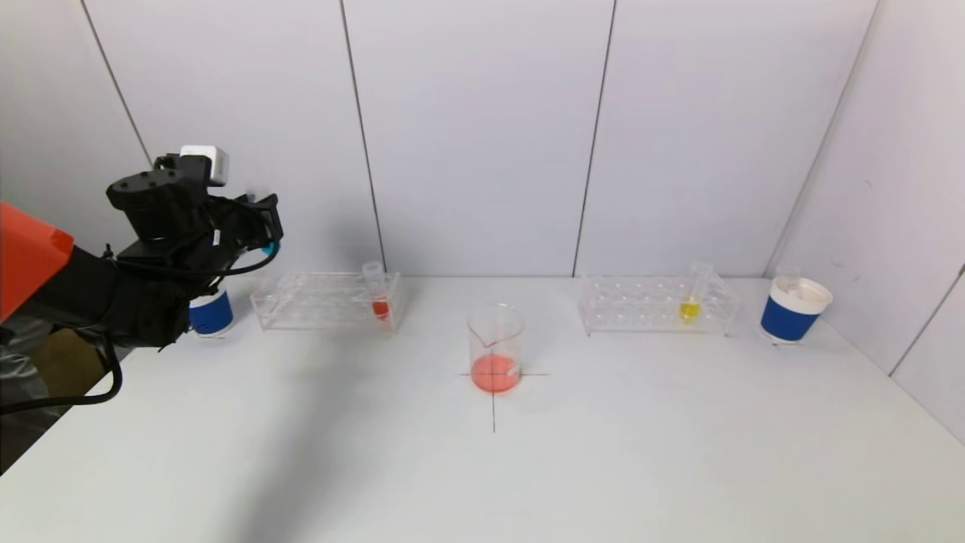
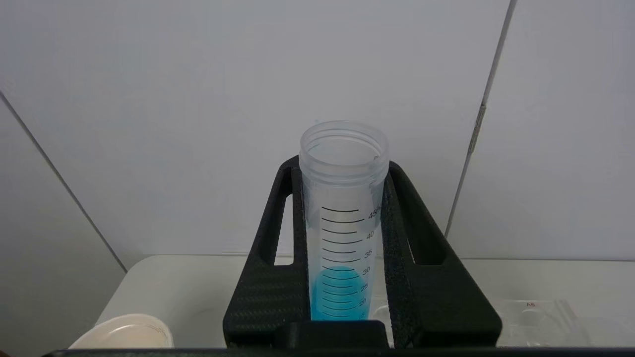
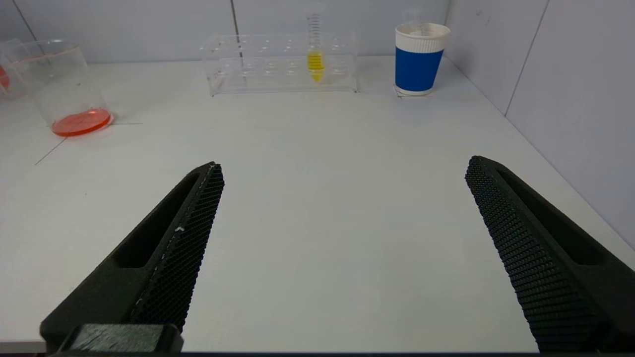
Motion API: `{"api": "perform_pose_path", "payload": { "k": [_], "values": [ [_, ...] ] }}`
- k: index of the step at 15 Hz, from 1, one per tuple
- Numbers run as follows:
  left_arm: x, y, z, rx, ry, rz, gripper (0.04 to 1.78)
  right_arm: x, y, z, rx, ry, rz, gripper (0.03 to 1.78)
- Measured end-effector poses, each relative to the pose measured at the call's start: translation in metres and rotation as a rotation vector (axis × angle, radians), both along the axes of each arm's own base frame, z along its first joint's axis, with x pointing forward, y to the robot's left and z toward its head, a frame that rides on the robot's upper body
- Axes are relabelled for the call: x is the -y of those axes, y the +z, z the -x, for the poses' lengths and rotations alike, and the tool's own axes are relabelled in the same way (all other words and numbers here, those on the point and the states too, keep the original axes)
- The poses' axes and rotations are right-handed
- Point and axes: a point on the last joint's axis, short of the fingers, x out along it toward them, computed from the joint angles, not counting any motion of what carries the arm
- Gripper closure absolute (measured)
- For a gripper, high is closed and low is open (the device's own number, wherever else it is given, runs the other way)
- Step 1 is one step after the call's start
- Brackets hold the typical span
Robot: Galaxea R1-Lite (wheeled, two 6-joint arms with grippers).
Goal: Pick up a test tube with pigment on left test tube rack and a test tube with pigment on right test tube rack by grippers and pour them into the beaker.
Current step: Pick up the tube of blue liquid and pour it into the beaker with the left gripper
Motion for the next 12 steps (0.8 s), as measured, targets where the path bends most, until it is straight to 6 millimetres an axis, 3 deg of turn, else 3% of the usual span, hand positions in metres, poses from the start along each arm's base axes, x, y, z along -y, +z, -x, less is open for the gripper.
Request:
{"api": "perform_pose_path", "payload": {
  "k": [12],
  "values": [
    [0.02, 0.05, 0.033, 0.026, -0.046, -0.024, 1.38, 0.0, 0.0, 0.0, 0.0, 0.0, 0.0, 0.04]
  ]
}}
